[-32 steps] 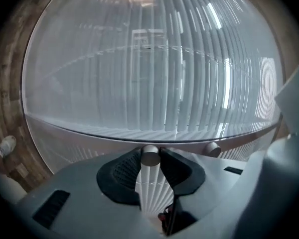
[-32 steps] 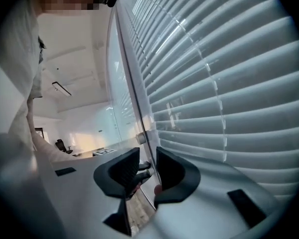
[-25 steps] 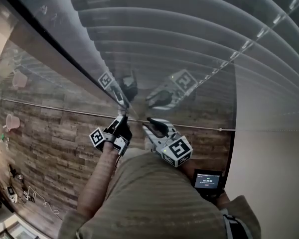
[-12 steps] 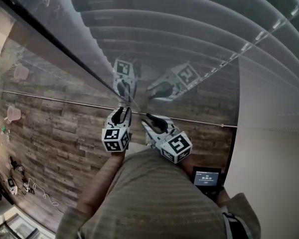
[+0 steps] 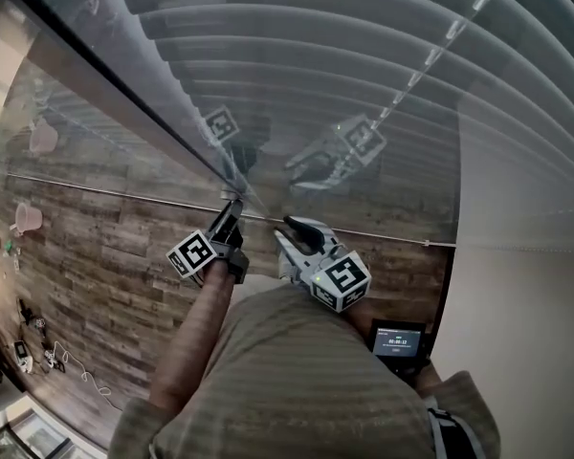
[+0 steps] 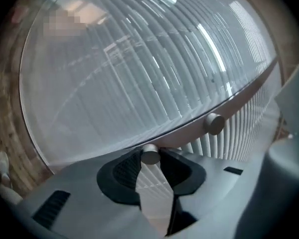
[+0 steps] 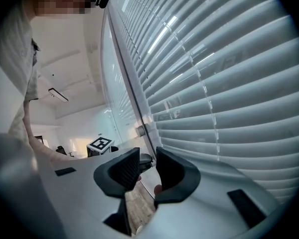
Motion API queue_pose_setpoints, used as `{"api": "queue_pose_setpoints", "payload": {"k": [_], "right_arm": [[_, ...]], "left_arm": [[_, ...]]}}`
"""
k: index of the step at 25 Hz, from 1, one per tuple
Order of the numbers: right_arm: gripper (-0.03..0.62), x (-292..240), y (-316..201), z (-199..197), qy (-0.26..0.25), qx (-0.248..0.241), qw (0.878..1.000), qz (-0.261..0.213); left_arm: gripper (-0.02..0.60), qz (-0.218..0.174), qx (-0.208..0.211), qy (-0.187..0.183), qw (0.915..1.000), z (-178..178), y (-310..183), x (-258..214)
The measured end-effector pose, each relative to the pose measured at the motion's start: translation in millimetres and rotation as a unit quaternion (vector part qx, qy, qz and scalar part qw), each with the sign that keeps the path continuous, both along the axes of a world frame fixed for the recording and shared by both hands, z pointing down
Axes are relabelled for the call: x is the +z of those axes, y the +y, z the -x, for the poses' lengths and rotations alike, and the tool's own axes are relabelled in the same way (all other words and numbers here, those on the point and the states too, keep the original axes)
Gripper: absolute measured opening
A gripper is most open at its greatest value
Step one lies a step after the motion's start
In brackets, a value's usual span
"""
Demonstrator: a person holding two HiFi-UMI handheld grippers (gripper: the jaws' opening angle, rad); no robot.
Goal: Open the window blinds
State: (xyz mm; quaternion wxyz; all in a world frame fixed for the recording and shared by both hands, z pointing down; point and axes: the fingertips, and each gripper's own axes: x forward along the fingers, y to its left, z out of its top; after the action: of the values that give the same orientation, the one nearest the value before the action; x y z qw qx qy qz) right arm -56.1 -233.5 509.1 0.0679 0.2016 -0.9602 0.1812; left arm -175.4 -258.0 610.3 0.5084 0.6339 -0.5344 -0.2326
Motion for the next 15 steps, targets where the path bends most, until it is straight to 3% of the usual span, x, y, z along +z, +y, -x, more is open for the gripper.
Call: {"api": "queue_pose_setpoints", "payload": {"k": [5,7,10,12,15], "right_arm": [[0.111,-3.0,6.8,-1.5,0.0,0.004,1.0,-0.002],[0.11,-6.5,5.0,0.4,0.0,0.007,1.0,-0.002],[0.11,-17.2,1.3,6.3,0.0,0.011,1.0,-0.002],[0.109,-19.6,2.6,7.1,0.0,0.01,1.0,-0.001],[0.109,-13.8,9.3,3.9,-0.001,0.005,1.0,-0.003]], "left_arm": [[0.134,-0.015,-0.027,0.138,0.9899,3.7,6.2,-1.9],[0.135,-0.02,-0.041,0.199,0.9789,8.1,5.5,-1.3],[0.135,-0.027,-0.065,0.293,0.9535,15.3,3.1,-3.3],[0.135,-0.036,-0.068,0.298,0.9514,15.8,2.9,-5.7],[0.137,-0.057,-0.072,0.241,0.9663,17.6,5.7,-7.8]]}}
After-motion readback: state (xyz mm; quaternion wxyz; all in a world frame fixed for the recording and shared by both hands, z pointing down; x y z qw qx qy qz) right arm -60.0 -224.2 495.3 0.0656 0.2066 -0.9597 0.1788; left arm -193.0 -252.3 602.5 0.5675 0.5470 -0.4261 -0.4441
